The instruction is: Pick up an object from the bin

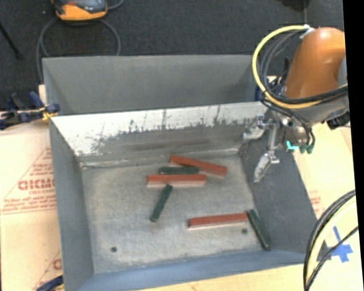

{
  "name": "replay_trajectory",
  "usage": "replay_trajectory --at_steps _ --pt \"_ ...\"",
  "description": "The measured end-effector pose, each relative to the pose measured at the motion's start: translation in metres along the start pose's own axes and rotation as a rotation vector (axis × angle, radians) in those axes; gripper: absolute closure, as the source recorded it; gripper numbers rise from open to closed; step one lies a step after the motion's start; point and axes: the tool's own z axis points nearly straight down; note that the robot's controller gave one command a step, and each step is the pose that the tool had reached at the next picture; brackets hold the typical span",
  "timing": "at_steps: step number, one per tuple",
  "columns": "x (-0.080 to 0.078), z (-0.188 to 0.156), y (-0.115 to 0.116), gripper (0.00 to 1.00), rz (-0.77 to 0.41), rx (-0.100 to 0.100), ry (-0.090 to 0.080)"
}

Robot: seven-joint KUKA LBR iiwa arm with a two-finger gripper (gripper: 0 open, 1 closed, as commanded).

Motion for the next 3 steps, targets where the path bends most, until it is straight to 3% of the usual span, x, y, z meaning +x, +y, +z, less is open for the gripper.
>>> replay_trajectory --at_steps 1,2,3 --pt "-0.002 -0.005 0.0 0.0 -0.003 0.002 -0.008" --pt "-0.023 0.069 0.038 0.0 -0.053 0.002 -0.013" --pt "-0.029 0.062 0.082 0.0 -0.009 -0.003 -0.003"
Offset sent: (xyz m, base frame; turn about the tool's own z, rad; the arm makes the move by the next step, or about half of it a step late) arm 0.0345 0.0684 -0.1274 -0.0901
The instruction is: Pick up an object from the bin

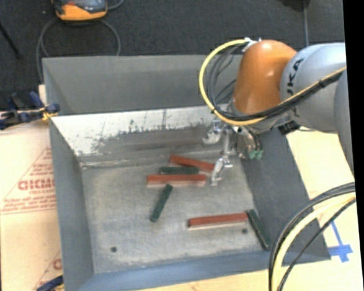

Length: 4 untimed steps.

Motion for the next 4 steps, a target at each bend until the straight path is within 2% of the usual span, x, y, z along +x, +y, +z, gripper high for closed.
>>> replay_trajectory --at_steps 1,2,3,4 --pt "-0.001 -0.005 0.003 0.0 -0.055 0.003 -0.006" --pt "-0.001 0.06 0.019 0.0 -0.112 0.004 -0.008" --pt "-0.001 0.051 0.017 1.0 -0.116 0.005 -0.01" --pt "-0.001 0.051 0.017 1.0 -0.116 0.005 -0.01"
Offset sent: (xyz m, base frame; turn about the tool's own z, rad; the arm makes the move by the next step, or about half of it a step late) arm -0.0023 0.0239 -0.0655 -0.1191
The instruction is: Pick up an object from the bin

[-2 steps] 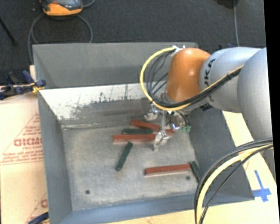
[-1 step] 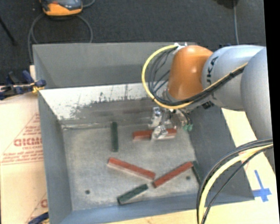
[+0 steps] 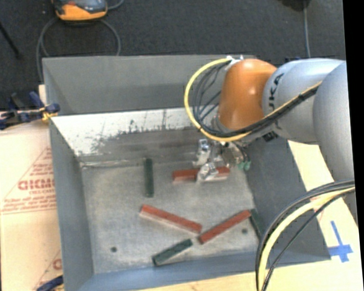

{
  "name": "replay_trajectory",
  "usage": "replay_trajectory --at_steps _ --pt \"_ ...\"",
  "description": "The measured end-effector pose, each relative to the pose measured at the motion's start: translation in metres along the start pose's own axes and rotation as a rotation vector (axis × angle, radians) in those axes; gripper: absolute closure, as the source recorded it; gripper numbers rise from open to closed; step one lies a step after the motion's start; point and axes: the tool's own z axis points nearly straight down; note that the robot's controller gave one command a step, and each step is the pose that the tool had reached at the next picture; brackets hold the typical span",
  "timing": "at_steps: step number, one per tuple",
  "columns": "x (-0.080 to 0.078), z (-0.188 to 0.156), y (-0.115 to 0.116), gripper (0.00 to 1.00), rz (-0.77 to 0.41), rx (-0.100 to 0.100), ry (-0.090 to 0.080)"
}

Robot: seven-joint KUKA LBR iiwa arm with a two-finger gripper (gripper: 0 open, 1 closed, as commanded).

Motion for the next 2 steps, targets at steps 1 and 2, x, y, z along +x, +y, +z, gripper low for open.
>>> replay_trajectory --at_steps 1,2 --pt "0.0 0.0 0.0 1.0 0.0 0.0 0.0" --pt "0.0002 -0.0008 0.0001 1.0 -0.001 0.0 0.0"
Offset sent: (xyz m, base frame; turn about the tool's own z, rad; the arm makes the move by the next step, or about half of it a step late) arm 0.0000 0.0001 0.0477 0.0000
